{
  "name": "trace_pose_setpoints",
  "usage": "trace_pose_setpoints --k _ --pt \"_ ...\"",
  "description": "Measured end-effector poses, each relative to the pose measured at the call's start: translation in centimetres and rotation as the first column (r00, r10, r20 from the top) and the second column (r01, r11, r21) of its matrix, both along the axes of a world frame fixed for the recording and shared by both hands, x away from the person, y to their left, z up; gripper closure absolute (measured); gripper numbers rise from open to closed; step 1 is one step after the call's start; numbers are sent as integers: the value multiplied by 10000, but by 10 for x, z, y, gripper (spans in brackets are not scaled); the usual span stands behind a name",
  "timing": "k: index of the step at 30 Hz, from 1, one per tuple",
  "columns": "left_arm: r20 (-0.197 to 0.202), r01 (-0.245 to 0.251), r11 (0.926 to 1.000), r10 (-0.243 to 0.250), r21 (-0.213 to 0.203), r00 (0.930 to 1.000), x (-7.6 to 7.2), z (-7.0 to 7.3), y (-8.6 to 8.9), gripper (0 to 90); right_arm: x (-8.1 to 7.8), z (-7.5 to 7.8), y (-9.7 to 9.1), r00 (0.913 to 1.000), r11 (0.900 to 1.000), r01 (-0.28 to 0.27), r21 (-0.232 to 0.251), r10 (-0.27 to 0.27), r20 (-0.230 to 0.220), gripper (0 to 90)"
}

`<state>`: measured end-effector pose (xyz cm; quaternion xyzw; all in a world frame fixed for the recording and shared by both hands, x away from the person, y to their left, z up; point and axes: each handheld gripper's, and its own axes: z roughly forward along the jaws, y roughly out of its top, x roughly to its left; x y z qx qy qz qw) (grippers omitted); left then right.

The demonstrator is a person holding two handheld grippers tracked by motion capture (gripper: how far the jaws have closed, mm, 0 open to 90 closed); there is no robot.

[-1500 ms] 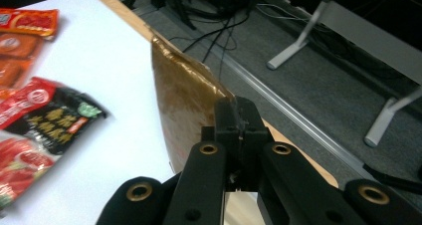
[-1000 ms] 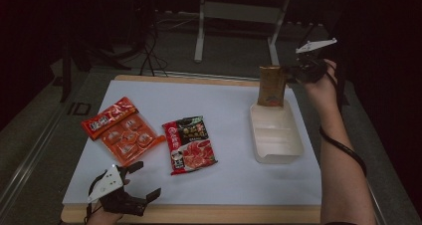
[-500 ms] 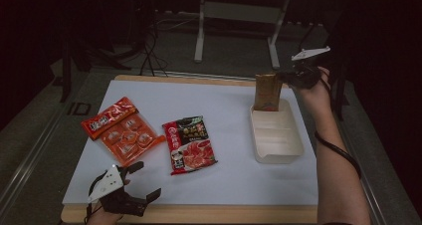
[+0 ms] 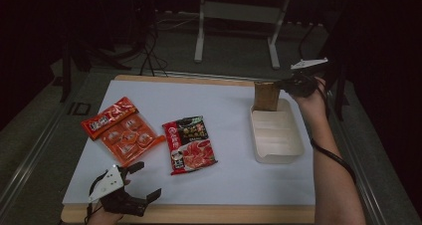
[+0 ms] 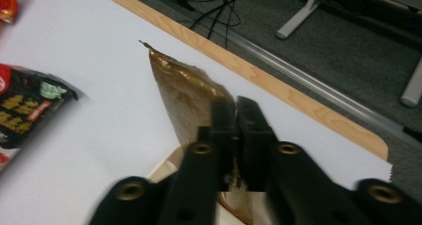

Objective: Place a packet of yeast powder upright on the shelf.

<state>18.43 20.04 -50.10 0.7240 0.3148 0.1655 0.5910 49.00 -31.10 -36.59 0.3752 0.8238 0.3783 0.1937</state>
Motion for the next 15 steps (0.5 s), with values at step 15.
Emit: trace_pose_setpoints --k 15 --pt "17 155 9999 -155 -18 9999 0 2 -4 3 -30 25 7 9965 9971 -619 449 593 584 561"
